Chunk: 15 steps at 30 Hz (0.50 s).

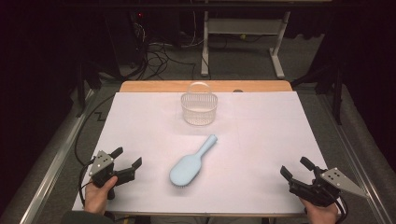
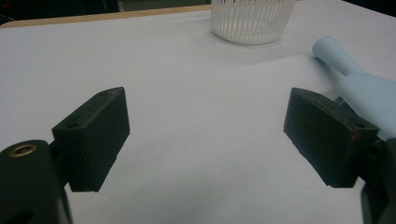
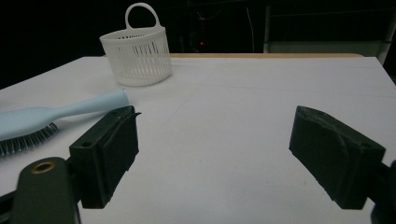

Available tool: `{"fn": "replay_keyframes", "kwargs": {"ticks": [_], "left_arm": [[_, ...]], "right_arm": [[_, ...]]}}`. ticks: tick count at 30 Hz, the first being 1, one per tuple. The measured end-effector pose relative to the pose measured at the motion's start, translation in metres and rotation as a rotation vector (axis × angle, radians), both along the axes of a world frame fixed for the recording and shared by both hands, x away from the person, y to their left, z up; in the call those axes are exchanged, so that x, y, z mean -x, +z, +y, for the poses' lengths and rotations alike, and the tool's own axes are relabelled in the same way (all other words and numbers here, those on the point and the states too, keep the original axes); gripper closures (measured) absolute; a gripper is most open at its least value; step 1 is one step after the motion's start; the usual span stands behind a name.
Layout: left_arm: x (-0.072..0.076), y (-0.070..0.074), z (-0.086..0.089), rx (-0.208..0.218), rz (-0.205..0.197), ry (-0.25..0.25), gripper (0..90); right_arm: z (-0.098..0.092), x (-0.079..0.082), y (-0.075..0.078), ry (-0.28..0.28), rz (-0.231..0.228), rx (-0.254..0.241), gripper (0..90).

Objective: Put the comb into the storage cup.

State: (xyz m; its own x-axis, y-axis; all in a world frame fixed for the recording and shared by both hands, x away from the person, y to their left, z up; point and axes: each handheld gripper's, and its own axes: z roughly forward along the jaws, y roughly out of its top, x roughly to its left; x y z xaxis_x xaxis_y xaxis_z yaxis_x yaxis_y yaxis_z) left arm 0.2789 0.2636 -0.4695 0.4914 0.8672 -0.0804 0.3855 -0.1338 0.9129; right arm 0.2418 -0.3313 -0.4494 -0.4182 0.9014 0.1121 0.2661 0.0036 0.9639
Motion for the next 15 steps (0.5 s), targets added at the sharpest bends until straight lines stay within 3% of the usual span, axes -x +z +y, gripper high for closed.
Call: {"fn": "replay_keyframes", "kwargs": {"ticks": [15], "left_arm": [[0.0008,0.002,0.0004,-0.004,-0.003,-0.005,14.8]], "right_arm": [[0.0003,-0.0004,0.0001,0.004,0.0,0.0,16.4]]}}
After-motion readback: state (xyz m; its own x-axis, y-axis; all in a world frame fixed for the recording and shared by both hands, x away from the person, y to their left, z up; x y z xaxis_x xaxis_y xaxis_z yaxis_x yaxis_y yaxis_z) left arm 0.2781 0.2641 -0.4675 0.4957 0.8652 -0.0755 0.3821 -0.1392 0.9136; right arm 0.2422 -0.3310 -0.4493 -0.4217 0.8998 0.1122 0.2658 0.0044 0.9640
